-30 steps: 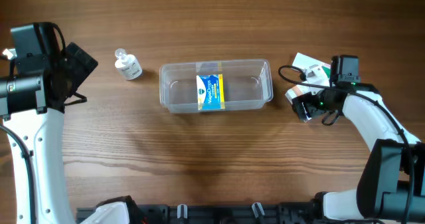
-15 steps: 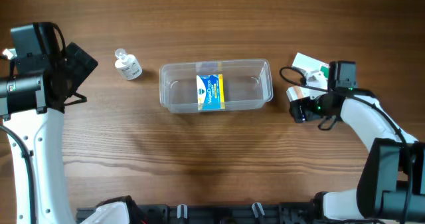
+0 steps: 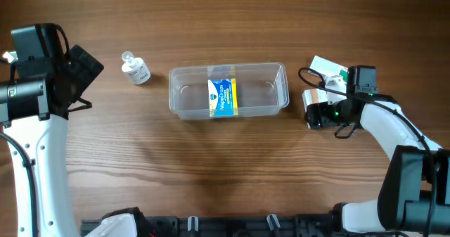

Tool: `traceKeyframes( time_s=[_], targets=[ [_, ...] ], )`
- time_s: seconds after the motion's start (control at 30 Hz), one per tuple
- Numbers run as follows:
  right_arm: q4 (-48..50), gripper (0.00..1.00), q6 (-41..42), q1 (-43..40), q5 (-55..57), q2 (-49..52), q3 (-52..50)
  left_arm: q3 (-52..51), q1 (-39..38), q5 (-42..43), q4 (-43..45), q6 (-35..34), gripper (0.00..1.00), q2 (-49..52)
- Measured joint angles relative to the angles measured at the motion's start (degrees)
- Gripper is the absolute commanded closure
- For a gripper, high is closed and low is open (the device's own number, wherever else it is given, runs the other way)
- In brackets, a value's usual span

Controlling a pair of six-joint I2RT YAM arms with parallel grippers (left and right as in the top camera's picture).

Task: Pack container
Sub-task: 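Lower the right gripper onto the white Universal bandage box and close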

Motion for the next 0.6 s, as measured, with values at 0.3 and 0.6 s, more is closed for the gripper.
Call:
traceKeyframes(
  time_s=[0.3,0.6],
  targets=[
    [1.29,0.00,2.80,0.33,0.22,0.11,-0.04,0.00,0.00,0.00,0.00,0.00,0.00,0.00],
    [3.28,0.03,1.92,3.50,4.09,2.69,0.68,0.00,0.00,0.00,0.00,0.00,0.00,0.00]
  ],
)
